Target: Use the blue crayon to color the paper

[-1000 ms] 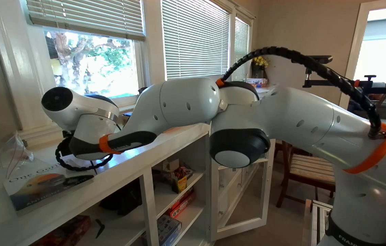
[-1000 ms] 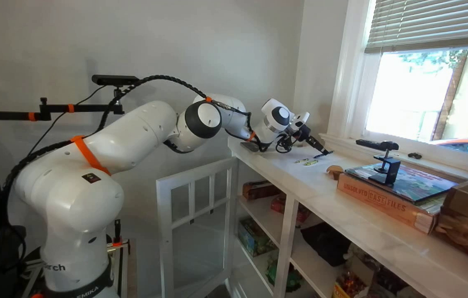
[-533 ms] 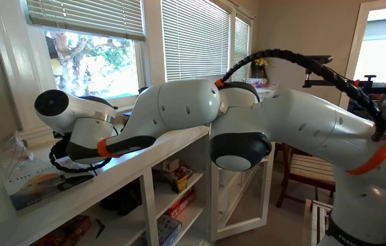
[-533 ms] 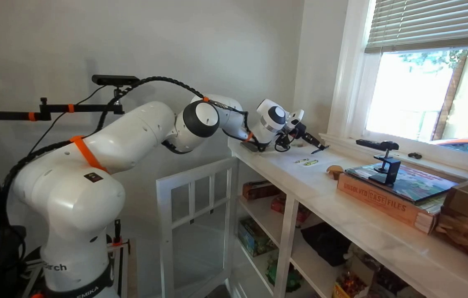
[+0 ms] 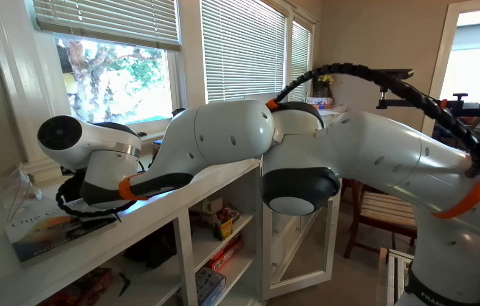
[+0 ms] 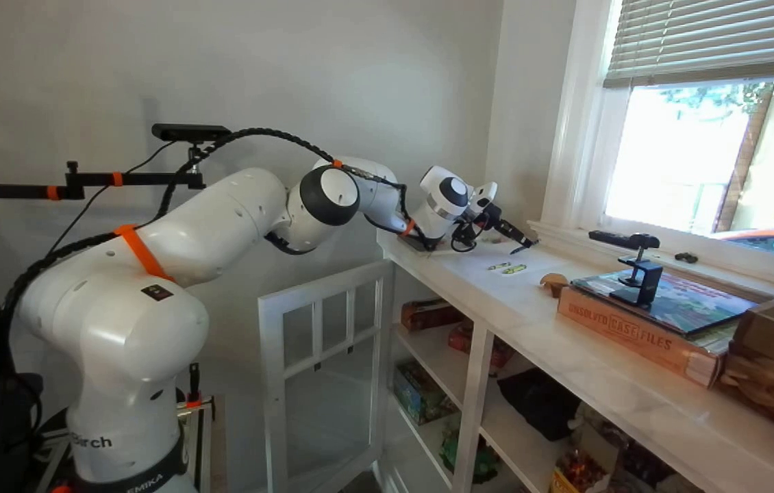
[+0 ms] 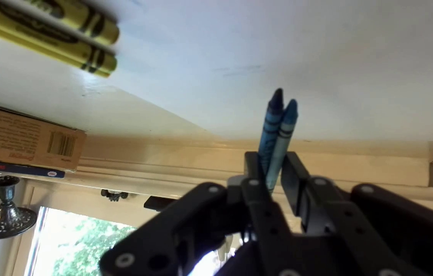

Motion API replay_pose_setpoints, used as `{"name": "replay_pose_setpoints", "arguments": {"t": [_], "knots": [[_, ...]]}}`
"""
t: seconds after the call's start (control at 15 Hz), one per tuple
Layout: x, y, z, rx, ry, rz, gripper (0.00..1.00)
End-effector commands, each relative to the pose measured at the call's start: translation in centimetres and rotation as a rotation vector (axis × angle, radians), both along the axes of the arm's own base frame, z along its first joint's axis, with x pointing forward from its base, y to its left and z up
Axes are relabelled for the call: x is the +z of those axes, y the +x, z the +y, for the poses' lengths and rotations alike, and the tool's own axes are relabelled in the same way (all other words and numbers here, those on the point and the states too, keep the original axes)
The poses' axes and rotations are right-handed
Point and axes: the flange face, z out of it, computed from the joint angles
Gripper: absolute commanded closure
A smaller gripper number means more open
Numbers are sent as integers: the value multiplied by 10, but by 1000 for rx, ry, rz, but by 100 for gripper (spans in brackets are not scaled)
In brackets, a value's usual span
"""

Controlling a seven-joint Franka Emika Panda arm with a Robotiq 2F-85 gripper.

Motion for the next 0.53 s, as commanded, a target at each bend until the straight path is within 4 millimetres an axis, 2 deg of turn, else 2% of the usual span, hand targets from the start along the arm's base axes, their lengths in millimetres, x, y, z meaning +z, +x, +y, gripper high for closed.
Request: {"name": "replay_pose_setpoints", "arguments": {"t": [0.0,0.47], "knots": [[-18,-1,-5,-9,-27,-12,95],[-26,5,-30,-53,-59,-1,95]]}}
